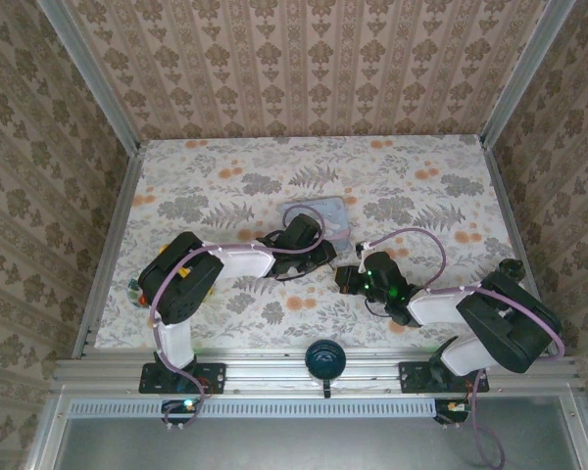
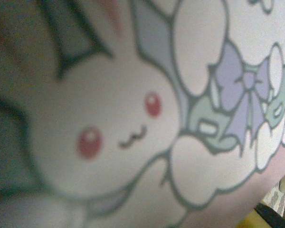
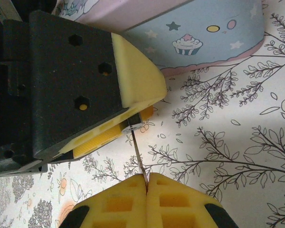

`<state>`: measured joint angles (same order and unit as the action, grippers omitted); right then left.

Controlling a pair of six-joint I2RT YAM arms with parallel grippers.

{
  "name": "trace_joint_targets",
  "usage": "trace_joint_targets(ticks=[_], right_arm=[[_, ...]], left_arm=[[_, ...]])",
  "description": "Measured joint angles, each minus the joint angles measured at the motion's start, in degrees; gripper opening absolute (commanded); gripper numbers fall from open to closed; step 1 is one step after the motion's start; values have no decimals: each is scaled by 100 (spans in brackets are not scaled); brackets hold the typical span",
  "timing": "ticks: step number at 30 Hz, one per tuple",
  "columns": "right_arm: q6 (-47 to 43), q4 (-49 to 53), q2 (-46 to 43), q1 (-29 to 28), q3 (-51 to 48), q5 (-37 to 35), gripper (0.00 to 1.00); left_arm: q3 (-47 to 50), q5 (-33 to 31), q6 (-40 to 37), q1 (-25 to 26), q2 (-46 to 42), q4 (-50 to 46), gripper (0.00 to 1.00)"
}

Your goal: Unlock the padlock with the key

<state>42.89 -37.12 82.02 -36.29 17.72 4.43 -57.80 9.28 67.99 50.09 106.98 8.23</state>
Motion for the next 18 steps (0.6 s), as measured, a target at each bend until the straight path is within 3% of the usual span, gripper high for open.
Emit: trace_joint_targets(ticks=[18], right_arm=[[90,-46,70,-2,7,-125,0]], left_arm=[[22,70,44,-26,0,120,24]])
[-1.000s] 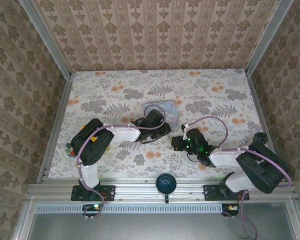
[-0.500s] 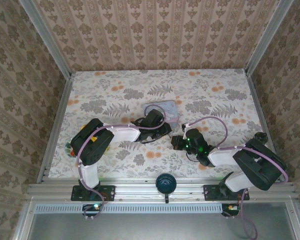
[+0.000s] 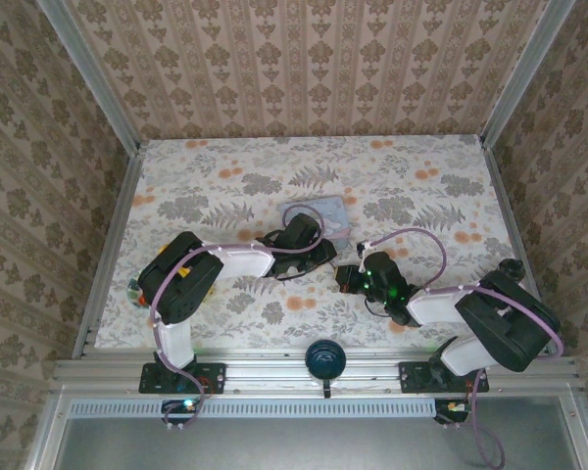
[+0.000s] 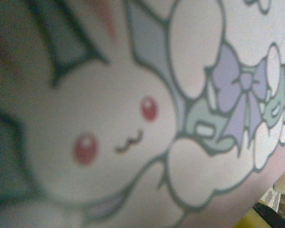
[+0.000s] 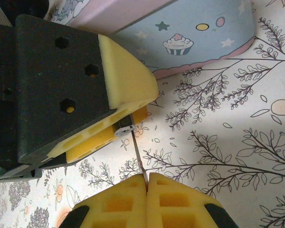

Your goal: Unlock the padlock with the key

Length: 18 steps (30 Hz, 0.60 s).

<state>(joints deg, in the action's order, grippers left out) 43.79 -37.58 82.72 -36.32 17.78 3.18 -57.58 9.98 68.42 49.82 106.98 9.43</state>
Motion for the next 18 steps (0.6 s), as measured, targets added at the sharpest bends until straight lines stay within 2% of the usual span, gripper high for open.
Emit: trace_joint_targets(ticks=[18], right_arm=[[170,-227,155,-2,15,13,0]], left_arm=[[46,15,63,-9,2,149,24]])
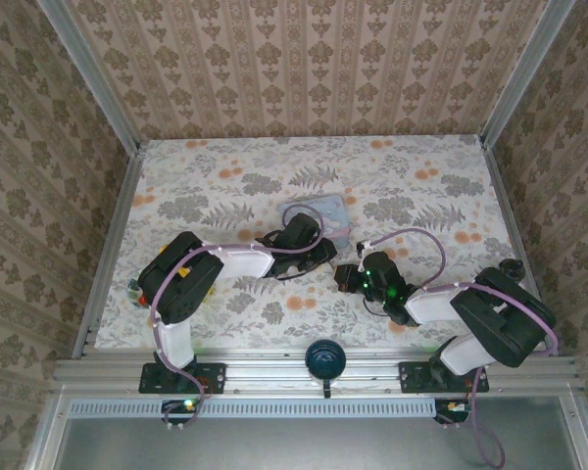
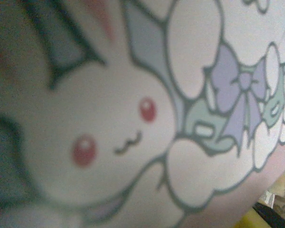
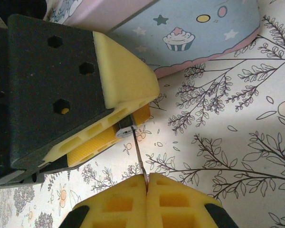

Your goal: Unlock the padlock with the key

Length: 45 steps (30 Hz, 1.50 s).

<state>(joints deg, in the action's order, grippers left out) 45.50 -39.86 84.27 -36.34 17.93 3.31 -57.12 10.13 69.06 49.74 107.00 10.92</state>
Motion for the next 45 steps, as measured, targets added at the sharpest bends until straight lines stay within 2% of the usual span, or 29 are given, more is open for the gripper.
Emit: trace_joint_targets(ticks=[22,45], right_arm=[[122,107,-505,2,-107,-168,0],[426,-297,-127,2,-90,-597,0]], left_arm=[[52,11,173,4,2,240,24],[66,63,450,11,31,505,23]])
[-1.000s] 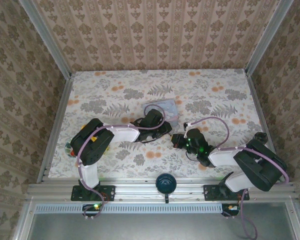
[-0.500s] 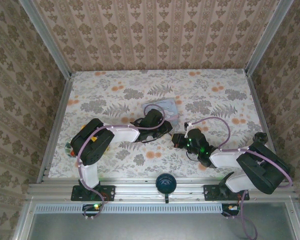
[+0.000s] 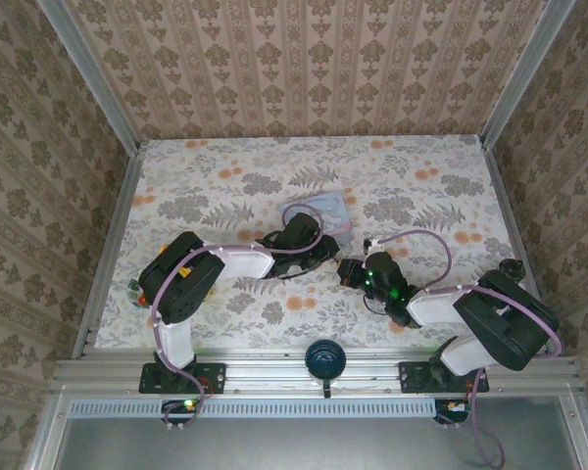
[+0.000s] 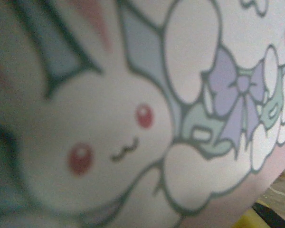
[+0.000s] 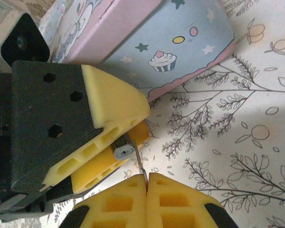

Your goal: Unlock the padlock with the key

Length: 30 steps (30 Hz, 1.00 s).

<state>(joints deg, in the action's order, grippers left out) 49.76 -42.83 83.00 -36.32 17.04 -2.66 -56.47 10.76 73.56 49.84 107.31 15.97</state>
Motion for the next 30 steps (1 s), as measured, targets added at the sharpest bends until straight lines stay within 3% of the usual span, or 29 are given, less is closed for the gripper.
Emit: trace_joint_targets(ticks=[11,30], right_arm=[[-7,-118,-2,0,-17,-151,0],[-9,-188,-619,0,-339,-326,0]], left_arm=[[24,39,627,-2,59,533,23],[-46,33,688,-2,81,439,24]])
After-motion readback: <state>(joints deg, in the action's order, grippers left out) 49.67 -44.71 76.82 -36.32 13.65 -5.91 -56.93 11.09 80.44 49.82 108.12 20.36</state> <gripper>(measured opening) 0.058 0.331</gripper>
